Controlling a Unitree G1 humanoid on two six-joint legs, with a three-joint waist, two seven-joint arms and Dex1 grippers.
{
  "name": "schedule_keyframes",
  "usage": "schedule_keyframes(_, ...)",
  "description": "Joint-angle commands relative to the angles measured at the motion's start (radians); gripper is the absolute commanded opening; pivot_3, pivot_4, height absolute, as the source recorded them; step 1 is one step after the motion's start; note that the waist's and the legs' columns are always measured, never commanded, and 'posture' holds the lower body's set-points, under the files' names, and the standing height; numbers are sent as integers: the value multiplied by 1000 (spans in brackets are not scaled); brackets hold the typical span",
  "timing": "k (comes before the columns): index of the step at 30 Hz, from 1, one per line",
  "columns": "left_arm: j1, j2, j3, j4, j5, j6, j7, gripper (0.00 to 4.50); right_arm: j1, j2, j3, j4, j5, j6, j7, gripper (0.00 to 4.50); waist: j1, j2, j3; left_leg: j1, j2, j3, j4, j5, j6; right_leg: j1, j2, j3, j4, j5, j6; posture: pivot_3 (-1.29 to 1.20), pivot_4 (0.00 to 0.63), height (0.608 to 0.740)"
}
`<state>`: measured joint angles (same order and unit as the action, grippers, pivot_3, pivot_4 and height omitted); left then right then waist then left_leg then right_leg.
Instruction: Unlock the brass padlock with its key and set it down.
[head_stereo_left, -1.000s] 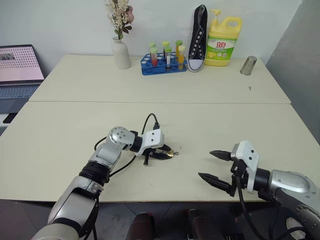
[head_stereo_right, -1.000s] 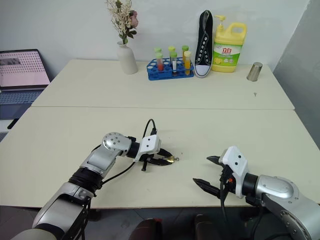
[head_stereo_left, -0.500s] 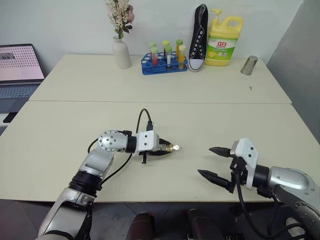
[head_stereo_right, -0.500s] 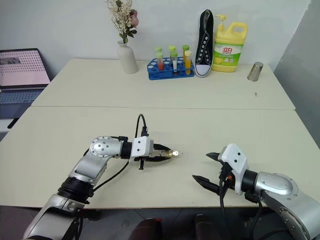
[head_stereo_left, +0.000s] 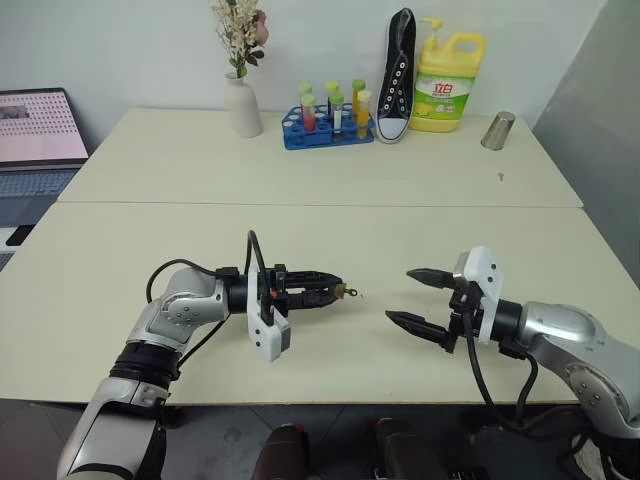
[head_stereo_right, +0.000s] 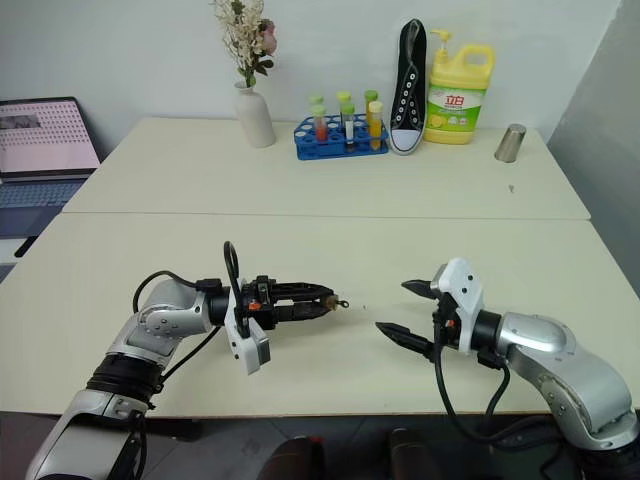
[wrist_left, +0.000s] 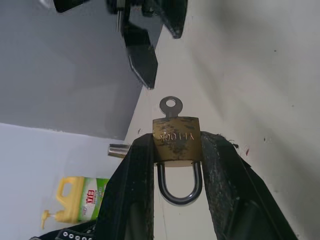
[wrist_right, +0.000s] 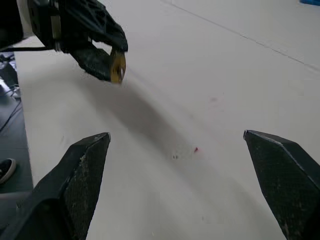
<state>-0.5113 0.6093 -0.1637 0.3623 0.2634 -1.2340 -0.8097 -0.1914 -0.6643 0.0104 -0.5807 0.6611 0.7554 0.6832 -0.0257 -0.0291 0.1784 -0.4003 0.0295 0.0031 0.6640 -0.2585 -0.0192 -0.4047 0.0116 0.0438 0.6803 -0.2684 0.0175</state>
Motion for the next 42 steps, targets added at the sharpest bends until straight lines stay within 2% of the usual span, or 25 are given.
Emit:
schedule_keyframes(1,-31,2,18,-8,40,-4,87,959,-64,29,4,12,65,54,1,4500,2,0,0,0,0,0,0,0,0,0,0,0,0,0,0,0,150,740)
schedule_keyframes(13,-36,24,-10,-42,112,41,213,959,-181,133,83,86,77,112,-5,4500,-1,0,0,0,0,0,0,0,0,0,-1,-1,1,2,-3,0,150,740)
schedule_keyframes(21,-30,39,-33,-71,114,64,239,959,-208,170,80,109,99,134,-3,4500,-1,0,0,0,0,0,0,0,0,0,-2,-2,1,2,-3,0,150,740)
schedule_keyframes(24,-25,38,-41,-85,111,76,242,959,-215,176,77,112,109,149,2,3898,-2,0,0,0,1,0,0,0,0,0,-4,-2,1,2,-3,0,150,740)
schedule_keyframes(33,-27,56,-48,-83,121,79,263,959,-225,182,67,114,136,175,1,681,-2,0,0,0,0,0,0,0,0,0,-4,-2,1,2,-3,0,150,740)
schedule_keyframes(35,-27,60,-50,-80,123,79,267,959,-227,182,66,115,138,176,2,103,-2,0,0,0,0,0,0,0,0,0,-4,-2,1,2,-3,0,150,740)
schedule_keyframes(42,-28,71,-53,-70,131,82,288,959,-229,164,61,116,151,196,17,110,-2,0,0,0,0,0,0,0,0,0,-4,-3,1,2,-3,0,150,740)
